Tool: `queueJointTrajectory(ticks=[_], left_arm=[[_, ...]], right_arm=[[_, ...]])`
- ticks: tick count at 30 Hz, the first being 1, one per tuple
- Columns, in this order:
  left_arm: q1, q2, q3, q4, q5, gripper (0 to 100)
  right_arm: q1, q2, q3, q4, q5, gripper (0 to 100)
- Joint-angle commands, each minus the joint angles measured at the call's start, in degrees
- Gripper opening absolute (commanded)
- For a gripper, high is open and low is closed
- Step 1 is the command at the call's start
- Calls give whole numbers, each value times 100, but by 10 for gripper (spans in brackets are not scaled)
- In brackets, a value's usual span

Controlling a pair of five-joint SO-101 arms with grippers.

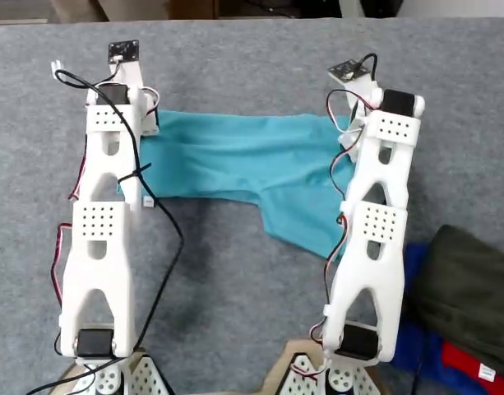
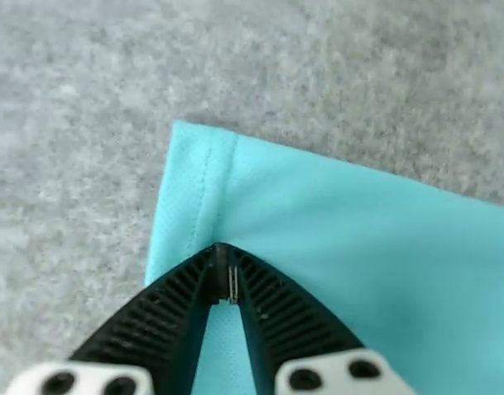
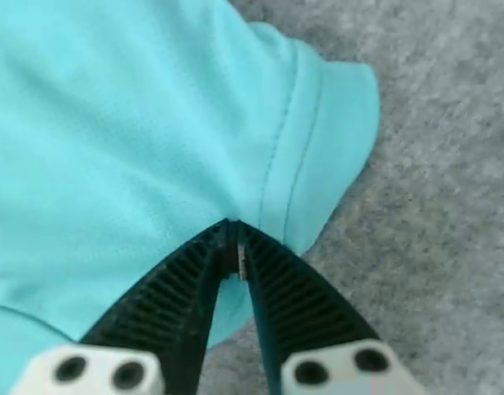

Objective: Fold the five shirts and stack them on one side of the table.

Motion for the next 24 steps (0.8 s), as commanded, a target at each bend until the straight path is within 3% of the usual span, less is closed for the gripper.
queueJointTrajectory(ticks=[1, 6, 11, 15, 18, 24], left_arm=[[-114, -92, -466, 62, 123, 19], [193, -470, -1662, 1090, 123, 19], [440, -1165, -1538, 1916, 35, 19], [440, -1684, -686, 1934, 0, 19], [484, -2211, 862, 1925, -18, 19], [369, -3451, 3244, 1495, -62, 20]], right_arm=[[-31, -497, -198, 97, 158, 5], [-382, -1842, -145, 123, 176, 6], [-409, -3292, 1130, 132, 149, 6], [-418, -4558, 3064, 123, 88, 5], [-479, -5279, 4435, -18, -53, 5], [-541, -6246, 6905, -1152, -123, 5]])
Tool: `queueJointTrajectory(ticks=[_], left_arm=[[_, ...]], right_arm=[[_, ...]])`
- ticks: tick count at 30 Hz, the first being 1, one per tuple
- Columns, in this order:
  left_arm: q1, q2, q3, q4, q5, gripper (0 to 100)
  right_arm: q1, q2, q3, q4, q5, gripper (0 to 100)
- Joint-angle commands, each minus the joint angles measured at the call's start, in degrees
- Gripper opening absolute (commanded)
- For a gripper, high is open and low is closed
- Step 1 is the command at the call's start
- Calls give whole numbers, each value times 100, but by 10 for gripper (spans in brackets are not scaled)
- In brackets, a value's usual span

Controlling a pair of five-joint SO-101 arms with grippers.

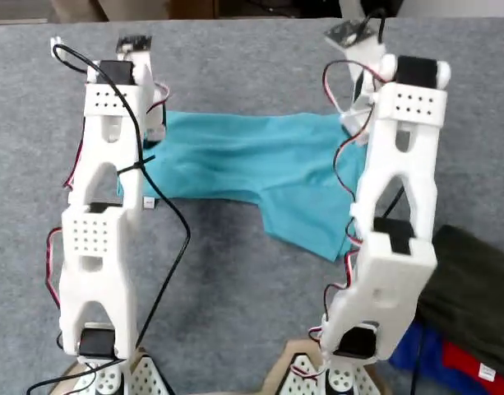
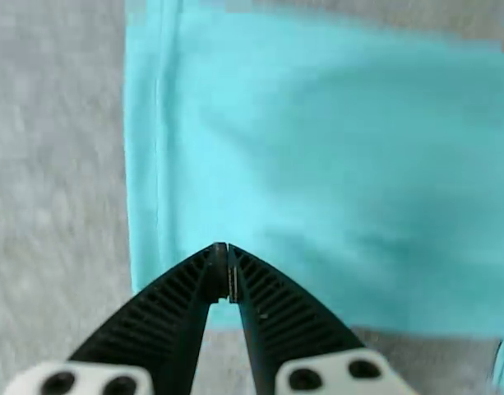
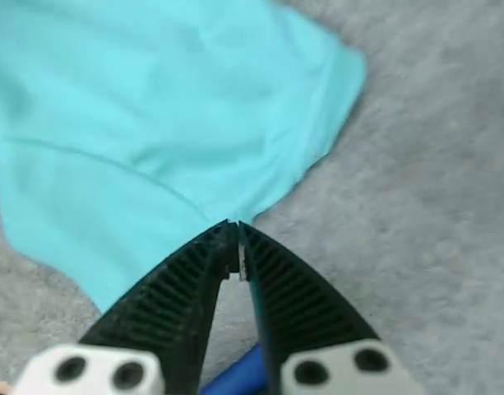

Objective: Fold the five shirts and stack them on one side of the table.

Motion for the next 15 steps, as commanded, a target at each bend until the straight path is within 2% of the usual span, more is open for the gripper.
queueJointTrajectory(ticks=[1, 4, 8, 15], left_arm=[[-114, -1033, 1213, -431, -114, 20], [-158, -1560, 2215, -853, -290, 20], [-193, -2308, 4053, -1776, -290, 20], [-527, -4198, 7086, -4097, -202, 20]], right_arm=[[-180, -910, 1420, -686, -53, 5], [-295, -1455, 2527, -1160, 18, 5], [-532, -2369, 4066, -1793, 571, 5], [-699, -3996, 6202, -2374, 2171, 9]])
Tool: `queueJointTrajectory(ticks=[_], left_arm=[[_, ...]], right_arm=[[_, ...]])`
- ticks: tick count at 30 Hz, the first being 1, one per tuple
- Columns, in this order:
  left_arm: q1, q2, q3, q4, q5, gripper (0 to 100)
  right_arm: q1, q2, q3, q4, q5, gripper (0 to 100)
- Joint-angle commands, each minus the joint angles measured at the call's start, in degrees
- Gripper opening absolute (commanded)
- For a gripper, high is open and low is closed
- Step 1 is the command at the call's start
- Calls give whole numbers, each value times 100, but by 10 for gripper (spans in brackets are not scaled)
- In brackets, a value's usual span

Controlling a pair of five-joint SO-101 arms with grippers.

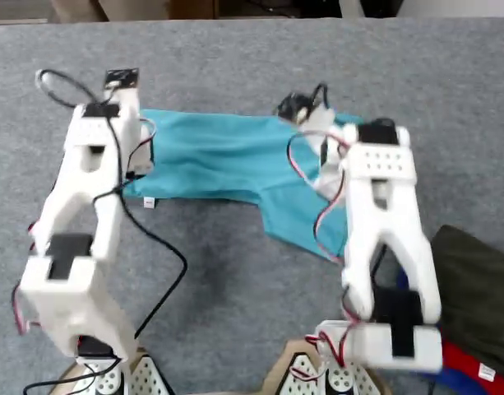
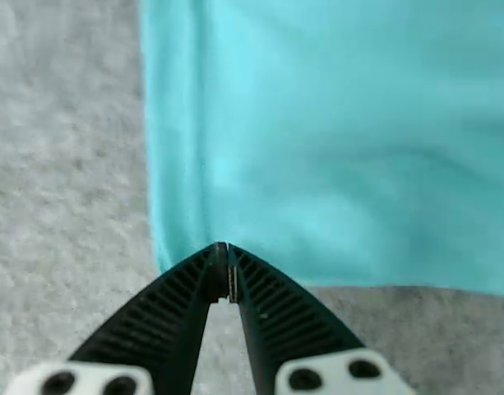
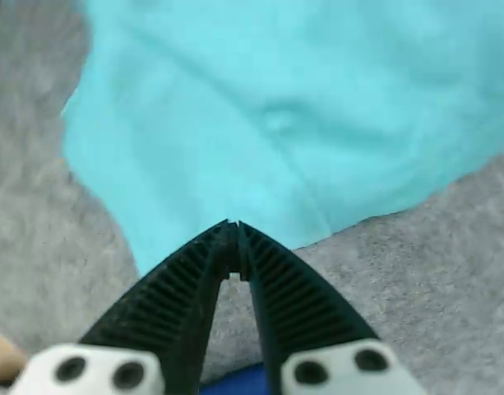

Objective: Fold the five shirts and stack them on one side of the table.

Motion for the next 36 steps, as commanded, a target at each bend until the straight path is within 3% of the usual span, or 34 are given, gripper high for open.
queueJointTrajectory(ticks=[1, 7, 10, 15, 21, 33, 36], left_arm=[[-281, -1042, 1380, -1284, 149, 20], [-765, -980, 1969, -2444, 1081, 20], [-870, -664, 1996, -2822, 1169, 20], [-835, -418, 1881, -2769, 1160, 20], [-835, -391, 1846, -2760, 1160, 20], [-835, -365, 1767, -2743, 1160, 20], [-835, -365, 1767, -2743, 1160, 20]], right_arm=[[-101, -936, 760, -141, 765, 12], [-593, -1763, 1560, 431, 1380, 159], [-936, -2009, 1815, 703, 1380, 220], [-1411, -2141, 2387, 712, 1108, 242], [-1684, -2132, 2949, -149, 440, 315], [-1771, -708, 2668, -598, 105, 316], [-1596, -189, 2457, -853, 132, 277]])
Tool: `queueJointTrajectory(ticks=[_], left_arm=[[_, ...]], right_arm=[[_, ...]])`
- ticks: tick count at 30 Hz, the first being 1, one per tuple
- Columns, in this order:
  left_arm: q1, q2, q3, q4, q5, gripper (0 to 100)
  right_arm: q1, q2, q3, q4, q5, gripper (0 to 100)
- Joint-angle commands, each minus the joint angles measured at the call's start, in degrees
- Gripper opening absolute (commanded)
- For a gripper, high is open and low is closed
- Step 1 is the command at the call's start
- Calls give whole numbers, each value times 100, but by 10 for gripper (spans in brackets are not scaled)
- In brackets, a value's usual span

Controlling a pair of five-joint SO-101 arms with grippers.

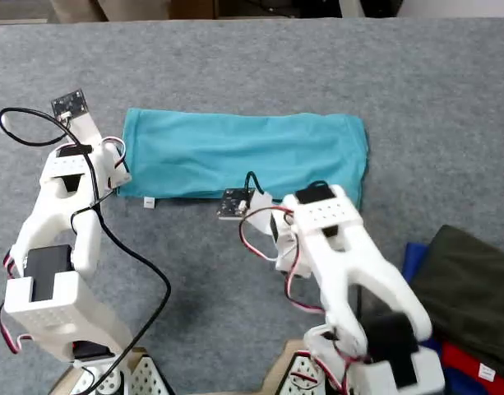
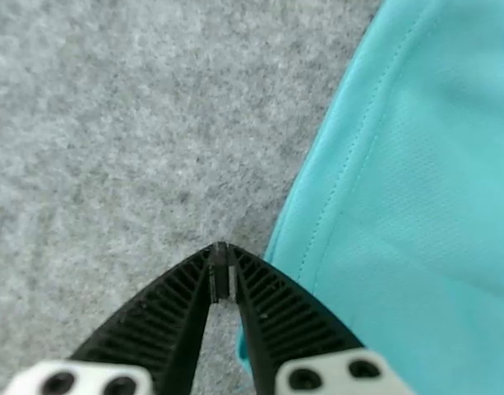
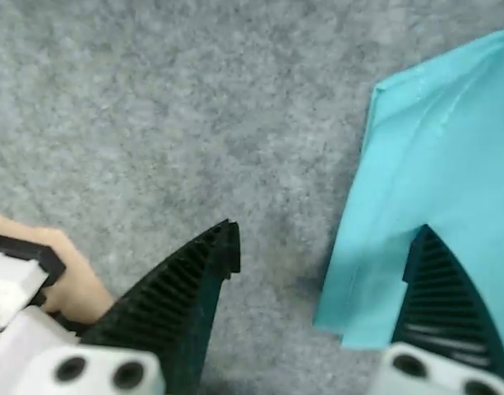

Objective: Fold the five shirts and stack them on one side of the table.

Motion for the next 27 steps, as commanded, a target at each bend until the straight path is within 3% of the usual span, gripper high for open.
queueJointTrajectory(ticks=[1, 9, 17, 25, 27], left_arm=[[-26, -40, -229, 0, 44, 20], [-26, -40, -229, 0, 35, 20], [-26, -40, -220, 0, 35, 20], [-26, -40, -211, 0, 35, 20], [-26, -40, -211, 0, 0, 20]], right_arm=[[198, 514, -426, -290, -44, 260], [760, 1297, -875, -369, 149, 217], [857, 1490, -998, -615, 387, 206], [910, 1745, -1262, -677, 510, 9], [971, 1745, -1420, -721, 492, 6]])
